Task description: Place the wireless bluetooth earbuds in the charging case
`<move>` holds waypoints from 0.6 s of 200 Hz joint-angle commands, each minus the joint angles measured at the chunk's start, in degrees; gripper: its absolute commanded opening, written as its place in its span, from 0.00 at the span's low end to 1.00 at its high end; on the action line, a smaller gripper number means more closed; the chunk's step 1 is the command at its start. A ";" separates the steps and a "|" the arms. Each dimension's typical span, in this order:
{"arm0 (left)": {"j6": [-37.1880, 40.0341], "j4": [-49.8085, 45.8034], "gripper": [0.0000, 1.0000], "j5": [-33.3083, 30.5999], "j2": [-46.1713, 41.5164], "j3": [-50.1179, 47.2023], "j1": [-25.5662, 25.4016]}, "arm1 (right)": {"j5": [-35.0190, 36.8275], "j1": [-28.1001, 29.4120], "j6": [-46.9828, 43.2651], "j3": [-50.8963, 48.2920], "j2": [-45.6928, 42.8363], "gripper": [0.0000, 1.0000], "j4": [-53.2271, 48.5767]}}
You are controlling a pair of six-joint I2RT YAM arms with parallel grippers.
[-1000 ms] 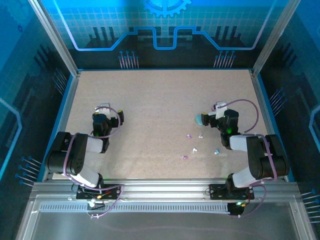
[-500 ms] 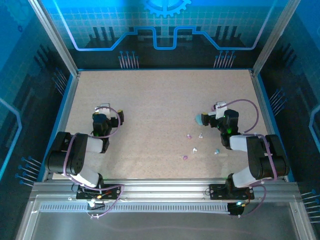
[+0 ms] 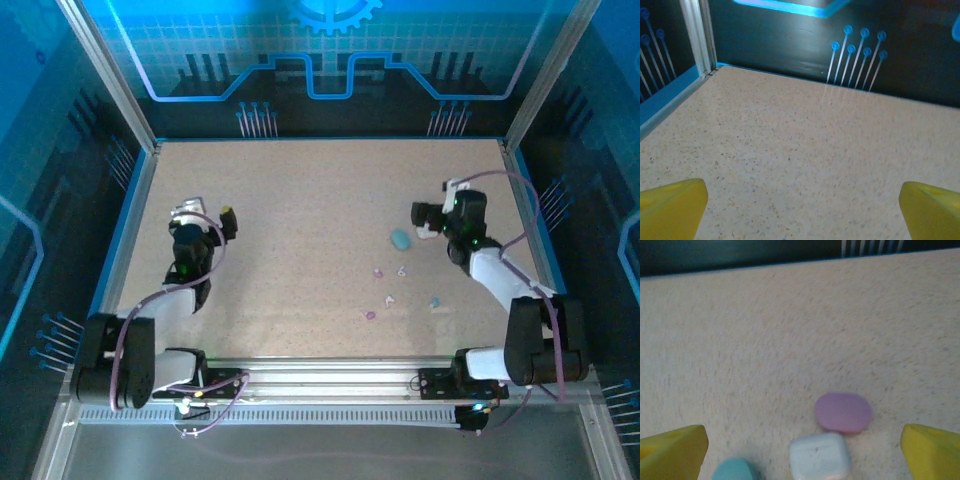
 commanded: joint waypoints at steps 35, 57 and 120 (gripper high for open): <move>-21.53 -27.31 0.99 -3.33 -8.50 9.11 0.06 | -10.10 -4.15 10.37 10.52 0.34 0.99 -25.15; -23.89 -27.37 0.99 7.68 -10.25 8.99 0.44 | -17.29 -3.91 8.13 13.02 3.65 0.89 -28.34; -32.16 -24.21 0.99 21.89 -2.43 12.70 -2.49 | -17.54 3.75 1.41 21.41 17.28 0.76 -34.85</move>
